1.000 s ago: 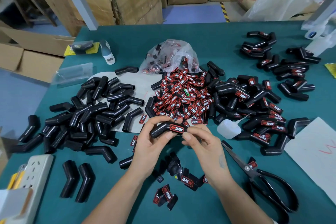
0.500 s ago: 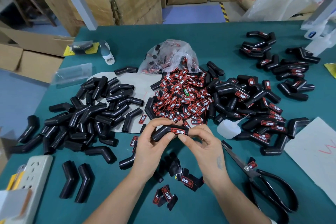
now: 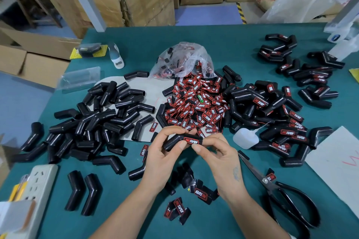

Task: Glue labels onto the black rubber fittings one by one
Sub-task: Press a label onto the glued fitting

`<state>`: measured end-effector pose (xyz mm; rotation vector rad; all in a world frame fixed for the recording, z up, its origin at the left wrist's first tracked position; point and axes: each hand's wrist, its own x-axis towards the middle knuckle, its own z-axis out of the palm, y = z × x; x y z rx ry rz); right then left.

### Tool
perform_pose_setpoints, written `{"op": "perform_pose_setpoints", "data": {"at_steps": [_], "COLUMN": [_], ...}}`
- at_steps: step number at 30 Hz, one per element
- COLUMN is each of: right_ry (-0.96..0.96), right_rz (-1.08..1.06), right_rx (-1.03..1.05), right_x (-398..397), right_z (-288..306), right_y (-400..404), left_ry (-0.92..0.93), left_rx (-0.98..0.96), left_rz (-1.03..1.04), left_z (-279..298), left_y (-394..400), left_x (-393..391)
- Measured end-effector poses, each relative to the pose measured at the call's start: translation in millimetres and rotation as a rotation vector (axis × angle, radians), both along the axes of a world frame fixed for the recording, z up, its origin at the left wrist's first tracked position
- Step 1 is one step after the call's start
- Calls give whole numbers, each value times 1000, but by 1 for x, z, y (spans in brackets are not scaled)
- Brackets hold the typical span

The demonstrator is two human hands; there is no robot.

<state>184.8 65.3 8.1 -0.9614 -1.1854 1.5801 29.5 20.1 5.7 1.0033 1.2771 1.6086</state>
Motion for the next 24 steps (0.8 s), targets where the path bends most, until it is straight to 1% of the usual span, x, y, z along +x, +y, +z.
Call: {"op": "perform_pose_setpoints", "data": {"at_steps": [11,15,18,24], "right_ry": [-23,-22,-71,-70], "right_rz": [-12,15,-2,-38], "right_rx": [-5,-6,-14,-45], "right_x": [1,-1,-3,-5], "right_z": [0,0,0,0], "right_y": [0,0,-2,-3], "left_ry": [-58,-15,34,50], "left_rx": [15,5,42,55], "left_rz": [-1,27,19,16], "left_z": [4,4,5,5], "left_y": [1,0,1,0], "left_x": [4,4,5,8]}}
